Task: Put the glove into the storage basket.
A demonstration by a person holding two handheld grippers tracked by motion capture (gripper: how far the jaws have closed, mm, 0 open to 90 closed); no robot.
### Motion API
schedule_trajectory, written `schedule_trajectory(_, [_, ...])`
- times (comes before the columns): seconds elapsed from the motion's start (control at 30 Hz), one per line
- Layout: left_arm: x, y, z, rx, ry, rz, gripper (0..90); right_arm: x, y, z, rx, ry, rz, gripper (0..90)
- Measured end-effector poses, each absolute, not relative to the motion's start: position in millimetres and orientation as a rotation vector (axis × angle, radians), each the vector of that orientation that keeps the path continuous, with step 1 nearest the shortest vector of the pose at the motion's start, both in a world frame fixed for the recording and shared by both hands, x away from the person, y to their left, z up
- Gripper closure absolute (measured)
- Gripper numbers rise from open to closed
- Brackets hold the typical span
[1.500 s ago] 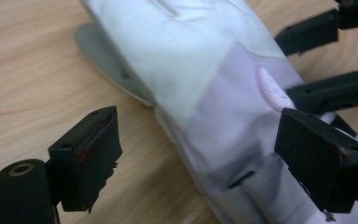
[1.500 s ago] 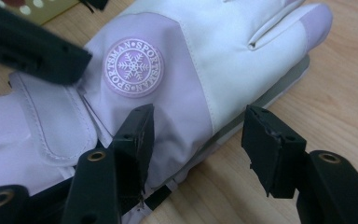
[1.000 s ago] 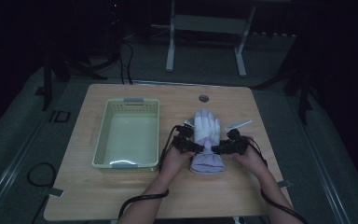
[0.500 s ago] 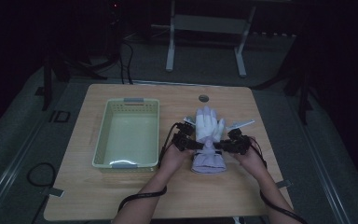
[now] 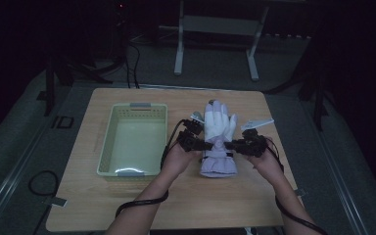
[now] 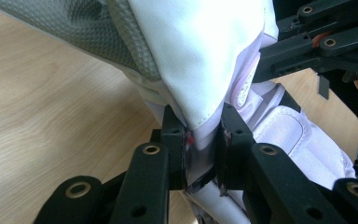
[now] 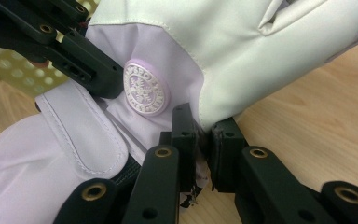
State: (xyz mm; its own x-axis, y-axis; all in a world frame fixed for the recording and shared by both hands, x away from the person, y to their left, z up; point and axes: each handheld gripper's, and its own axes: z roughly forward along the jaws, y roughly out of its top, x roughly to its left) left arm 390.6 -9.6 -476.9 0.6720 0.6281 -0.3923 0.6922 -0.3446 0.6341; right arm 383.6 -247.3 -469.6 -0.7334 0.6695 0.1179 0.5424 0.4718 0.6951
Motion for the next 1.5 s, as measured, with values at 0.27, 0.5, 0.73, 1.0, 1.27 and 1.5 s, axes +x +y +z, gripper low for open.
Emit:
schedule_trajectory(0.27, [391.4, 14.6, -453.3, 2.081, 0.994, -0.09, 76.7, 381.4, -229.2, -450.0, 1.033, 2.522, 1.168, 82.2])
schedule_trajectory(0.5, [390.2, 42.2, -440.3, 2.088, 0.995, -0.077, 76.6, 383.2, -204.9, -439.2, 1.007, 2.528, 1.203, 82.3])
schedule_trajectory(0.73, [386.2, 70.1, -434.4, 2.076, 1.009, -0.065, 76.7, 384.8, -178.0, -431.2, 0.969, 2.551, 1.204, 82.2])
schedule_trajectory(1.0, [379.4, 112.7, -431.6, 2.073, 1.036, -0.044, 76.7, 386.7, -136.0, -429.4, 0.923, 2.579, 1.221, 82.3])
schedule_trajectory(1.27, [378.6, 157.8, -429.5, 2.063, 1.073, -0.042, 76.7, 389.6, -90.5, -428.2, 0.887, 2.595, 1.233, 82.2])
schedule_trajectory(1.5, [378.5, 194.1, -431.4, 2.066, 1.076, -0.033, 76.6, 393.1, -53.2, -429.3, 0.858, 2.609, 1.232, 82.2])
